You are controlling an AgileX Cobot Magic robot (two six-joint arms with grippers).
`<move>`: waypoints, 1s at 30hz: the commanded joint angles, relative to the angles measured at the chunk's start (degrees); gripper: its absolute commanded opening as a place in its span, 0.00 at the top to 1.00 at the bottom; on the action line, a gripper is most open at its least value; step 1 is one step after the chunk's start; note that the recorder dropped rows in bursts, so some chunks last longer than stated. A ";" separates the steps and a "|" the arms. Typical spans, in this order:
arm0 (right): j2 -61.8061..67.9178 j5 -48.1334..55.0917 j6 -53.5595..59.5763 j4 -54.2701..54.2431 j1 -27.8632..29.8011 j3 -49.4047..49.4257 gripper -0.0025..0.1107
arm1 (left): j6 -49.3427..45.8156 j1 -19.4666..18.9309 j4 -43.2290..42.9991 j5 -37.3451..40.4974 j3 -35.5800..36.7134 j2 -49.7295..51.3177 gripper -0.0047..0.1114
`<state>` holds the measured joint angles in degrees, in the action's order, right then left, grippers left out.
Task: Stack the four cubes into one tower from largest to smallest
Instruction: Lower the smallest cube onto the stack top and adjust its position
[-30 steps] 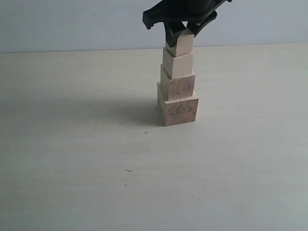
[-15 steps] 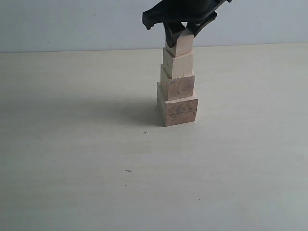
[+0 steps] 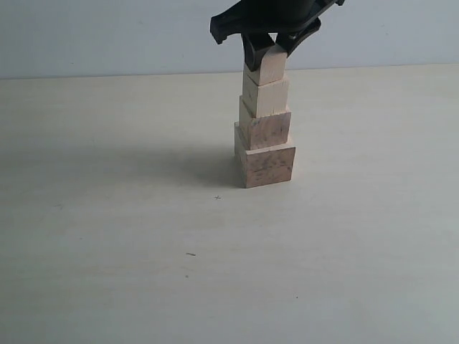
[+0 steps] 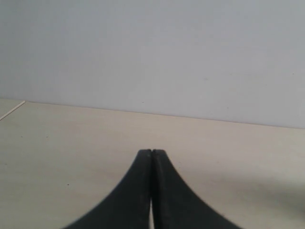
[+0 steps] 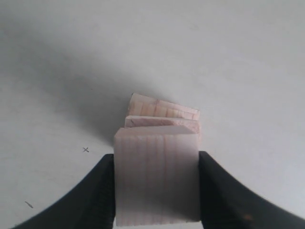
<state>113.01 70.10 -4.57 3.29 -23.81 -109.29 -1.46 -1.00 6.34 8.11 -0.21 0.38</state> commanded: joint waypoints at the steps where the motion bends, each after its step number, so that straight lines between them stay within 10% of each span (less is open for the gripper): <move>1: -0.24 -0.14 -0.10 0.19 0.25 -0.15 0.67 | 0.00 0.38 0.32 -0.04 0.21 -0.38 0.96; 14: -0.24 -0.14 -0.10 0.19 0.25 -0.15 0.42 | 0.13 0.38 0.32 -0.04 0.21 -0.38 0.96; 30: -0.47 -0.38 1.46 0.83 0.25 -0.26 0.41 | 0.13 0.38 0.32 -0.04 0.21 -0.38 0.96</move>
<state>113.01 70.10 -3.88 3.53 -23.81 -109.29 -1.46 -1.00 6.34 8.11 -0.21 0.38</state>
